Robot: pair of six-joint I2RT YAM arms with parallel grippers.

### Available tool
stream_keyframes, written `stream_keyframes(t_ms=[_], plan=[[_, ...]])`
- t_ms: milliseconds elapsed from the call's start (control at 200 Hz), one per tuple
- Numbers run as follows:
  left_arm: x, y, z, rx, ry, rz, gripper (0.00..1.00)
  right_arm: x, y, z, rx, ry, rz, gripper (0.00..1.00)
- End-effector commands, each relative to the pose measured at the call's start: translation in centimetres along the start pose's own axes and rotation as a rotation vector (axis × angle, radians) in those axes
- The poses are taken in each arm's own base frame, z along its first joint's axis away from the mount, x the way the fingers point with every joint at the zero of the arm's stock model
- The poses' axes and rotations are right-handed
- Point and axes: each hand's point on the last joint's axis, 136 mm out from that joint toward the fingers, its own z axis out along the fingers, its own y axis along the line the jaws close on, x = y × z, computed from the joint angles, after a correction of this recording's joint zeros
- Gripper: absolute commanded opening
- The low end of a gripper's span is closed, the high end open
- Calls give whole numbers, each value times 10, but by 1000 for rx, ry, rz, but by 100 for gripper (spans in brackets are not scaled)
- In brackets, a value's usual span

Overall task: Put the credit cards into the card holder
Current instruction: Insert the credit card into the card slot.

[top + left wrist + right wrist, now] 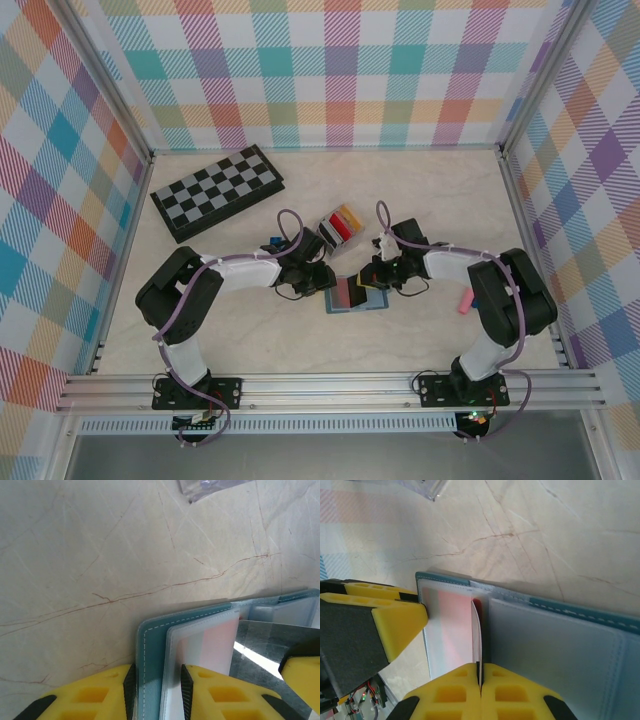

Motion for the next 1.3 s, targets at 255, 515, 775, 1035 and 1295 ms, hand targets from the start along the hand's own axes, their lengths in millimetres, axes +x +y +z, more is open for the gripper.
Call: stream_keyframes(t_ms=[255,515,775,1035,1295], plan=[[9,4,5,-2,34,-3,31,3,3,12,-78,18,-1,5],[10,6,4,-7,32,-4,31,2,-6,11,-38,9,-44,5],[8,4,2,1,23,-8,31,8,4,26,-66,23,19,8],[8,5,2,-7,25,-8,31,3,12,23,-41,6,9,15],[8,5,2,-8,26,-3,31,7,1,2,112,5,-22,33]])
